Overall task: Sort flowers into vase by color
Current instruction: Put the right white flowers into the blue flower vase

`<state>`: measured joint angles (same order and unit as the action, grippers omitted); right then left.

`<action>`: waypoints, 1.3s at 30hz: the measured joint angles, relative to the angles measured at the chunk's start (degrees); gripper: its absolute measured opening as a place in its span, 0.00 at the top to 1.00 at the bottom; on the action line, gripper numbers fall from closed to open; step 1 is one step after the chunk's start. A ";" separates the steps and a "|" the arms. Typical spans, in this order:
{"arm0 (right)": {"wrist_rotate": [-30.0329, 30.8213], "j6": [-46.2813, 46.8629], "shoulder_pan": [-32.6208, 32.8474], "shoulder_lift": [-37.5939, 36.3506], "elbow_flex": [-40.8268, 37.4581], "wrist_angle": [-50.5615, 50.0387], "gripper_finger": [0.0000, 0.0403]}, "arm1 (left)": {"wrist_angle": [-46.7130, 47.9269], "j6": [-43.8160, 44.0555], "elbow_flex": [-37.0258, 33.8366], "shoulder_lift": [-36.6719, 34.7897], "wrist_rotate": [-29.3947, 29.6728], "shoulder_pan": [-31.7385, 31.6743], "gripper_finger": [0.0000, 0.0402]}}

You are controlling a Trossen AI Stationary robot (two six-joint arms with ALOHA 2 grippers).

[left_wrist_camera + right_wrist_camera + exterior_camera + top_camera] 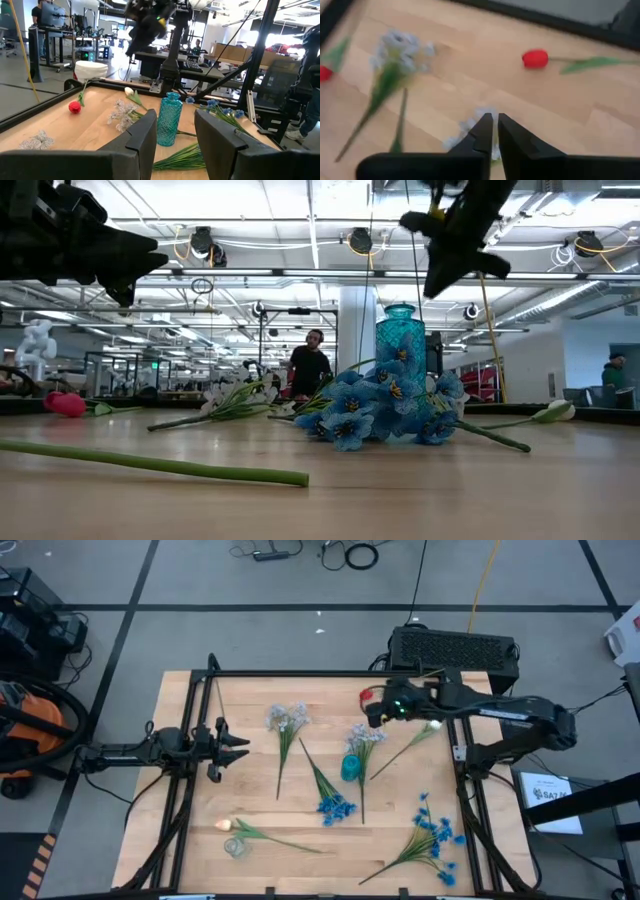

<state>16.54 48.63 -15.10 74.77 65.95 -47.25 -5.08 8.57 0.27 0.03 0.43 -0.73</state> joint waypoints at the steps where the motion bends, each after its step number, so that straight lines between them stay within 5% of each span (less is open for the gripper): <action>1: -2.08 0.01 -1.03 1.13 0.00 0.03 0.91 | 0.01 -0.01 0.00 -0.01 -0.01 0.00 0.65; 10: -16.35 0.12 -5.91 9.02 0.00 0.19 0.65 | 0.01 -0.01 -0.02 0.00 0.00 0.00 0.65; 20: -19.50 8.55 -4.21 12.86 0.00 0.42 0.38 | 0.02 0.01 0.01 0.00 -0.01 0.00 0.65; 39: -13.82 30.86 3.35 13.64 0.00 0.27 0.34 | 0.02 -0.02 -0.01 -0.01 -0.01 0.00 0.65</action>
<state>2.72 79.49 -11.75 88.41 65.95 -46.99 -5.06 8.56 0.26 0.03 0.43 -0.73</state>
